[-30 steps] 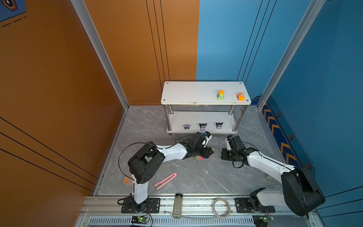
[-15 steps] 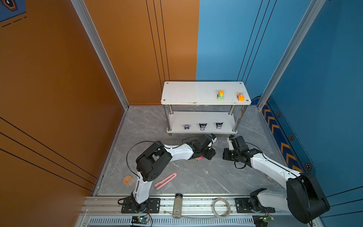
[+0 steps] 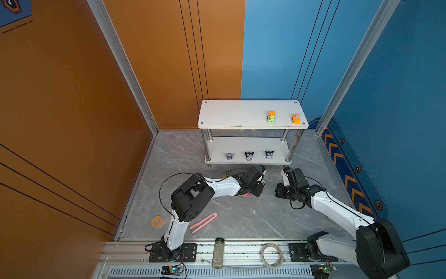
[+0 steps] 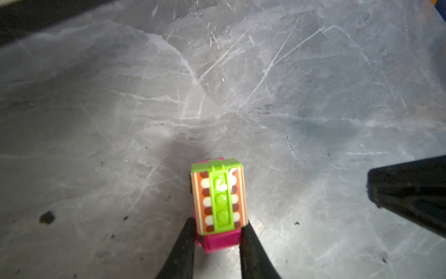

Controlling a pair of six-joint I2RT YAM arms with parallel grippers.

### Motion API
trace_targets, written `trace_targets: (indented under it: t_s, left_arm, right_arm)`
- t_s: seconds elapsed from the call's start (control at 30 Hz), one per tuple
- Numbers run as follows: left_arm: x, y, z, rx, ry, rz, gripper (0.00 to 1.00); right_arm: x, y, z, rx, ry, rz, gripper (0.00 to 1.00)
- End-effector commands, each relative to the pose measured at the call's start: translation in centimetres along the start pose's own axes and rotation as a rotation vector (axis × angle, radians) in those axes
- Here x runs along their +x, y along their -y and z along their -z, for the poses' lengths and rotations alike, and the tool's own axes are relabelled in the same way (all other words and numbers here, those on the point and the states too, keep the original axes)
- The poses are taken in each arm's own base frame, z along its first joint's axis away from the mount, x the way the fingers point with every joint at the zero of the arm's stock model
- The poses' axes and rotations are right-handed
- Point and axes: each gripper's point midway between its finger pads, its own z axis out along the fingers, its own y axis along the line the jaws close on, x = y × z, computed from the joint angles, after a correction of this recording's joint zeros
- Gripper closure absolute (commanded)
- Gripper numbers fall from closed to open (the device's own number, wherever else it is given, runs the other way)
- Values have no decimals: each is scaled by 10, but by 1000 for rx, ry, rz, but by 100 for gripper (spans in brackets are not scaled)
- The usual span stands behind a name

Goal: Place and organize the plastic toys onto the shelf
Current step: 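Lift the pink truck with the left gripper up above the top shelf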

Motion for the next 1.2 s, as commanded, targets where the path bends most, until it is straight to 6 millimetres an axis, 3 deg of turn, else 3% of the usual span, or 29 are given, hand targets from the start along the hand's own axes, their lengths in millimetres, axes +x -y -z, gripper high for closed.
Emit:
trace_targets:
  t_s: [0.0,0.13,0.27,0.3,0.43,0.63,0.8,0.97,1.17]
  left_arm:
    - [-6,3,8,-37,3,-18,78]
    - [-10,8,23,-49,10,-19,79]
    - [-23,20,57,-75,43,-33,79]
    - [-21,23,70,-91,30,-44,79]
    - [-44,30,134,-187,105,-84,79]
    - [-93,3,235,-327,281,-16,79]
    - [-137,-13,297,-335,419,54,80]
    - [-172,-25,329,-330,462,96,80]
    - [-204,-33,337,-337,470,110,80]
  right_arm:
    - [13,8,1,17,-33,14,100]
    - [15,11,0,21,-36,13,100]
    - [14,11,0,21,-34,11,100]
    - [14,12,0,21,-35,11,100]
    - [15,12,-3,20,-42,7,100]
    - [18,8,-14,-17,-52,-19,100]
    - [23,7,-22,-38,-69,-29,100]
    - [23,6,-25,-44,-72,-23,100]
    - [27,7,-32,-50,-86,-25,100]
